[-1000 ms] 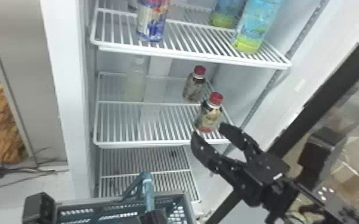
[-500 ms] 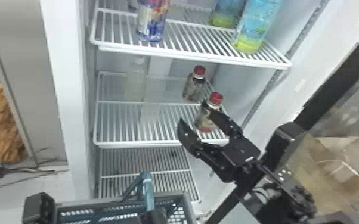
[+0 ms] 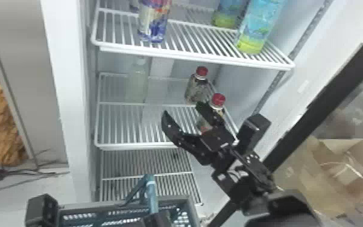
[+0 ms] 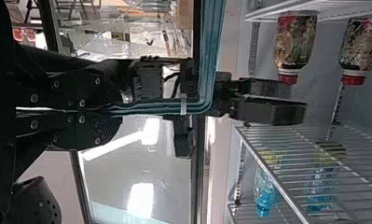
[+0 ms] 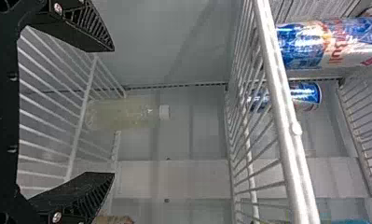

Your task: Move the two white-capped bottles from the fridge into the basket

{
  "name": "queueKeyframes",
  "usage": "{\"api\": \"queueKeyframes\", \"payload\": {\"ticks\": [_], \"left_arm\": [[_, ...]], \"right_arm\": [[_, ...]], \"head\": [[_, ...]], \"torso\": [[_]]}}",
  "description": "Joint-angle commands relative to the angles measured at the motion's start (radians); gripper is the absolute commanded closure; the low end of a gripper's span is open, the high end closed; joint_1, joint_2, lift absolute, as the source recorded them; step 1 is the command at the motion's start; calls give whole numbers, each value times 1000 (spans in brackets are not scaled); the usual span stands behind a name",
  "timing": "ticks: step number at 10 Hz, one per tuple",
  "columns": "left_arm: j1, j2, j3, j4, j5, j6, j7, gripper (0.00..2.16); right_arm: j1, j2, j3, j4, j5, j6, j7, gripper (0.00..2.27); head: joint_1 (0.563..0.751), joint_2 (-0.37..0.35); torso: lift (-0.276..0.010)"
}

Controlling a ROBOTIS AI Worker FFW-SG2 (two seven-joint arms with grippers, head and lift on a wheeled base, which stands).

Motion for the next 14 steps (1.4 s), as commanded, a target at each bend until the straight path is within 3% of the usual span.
{"api": "queueKeyframes", "payload": {"ticks": [1, 5, 14], "left_arm": [[-1, 0, -4, 0, 1, 0, 0, 1118], [-6, 0, -6, 0, 1, 2, 0, 1118], [-16, 2, -16, 2, -1, 10, 2, 1118]], "right_arm": [[-71, -1, 22, 108, -7, -62, 0, 93], [-221, -16, 86, 332, -49, -168, 1, 91], [-515, -42, 220, 653, -59, -165, -28, 79]], "head": [[695, -332], [695, -304], [695, -230]], "torso": [[-260], [-260], [-260]]}}
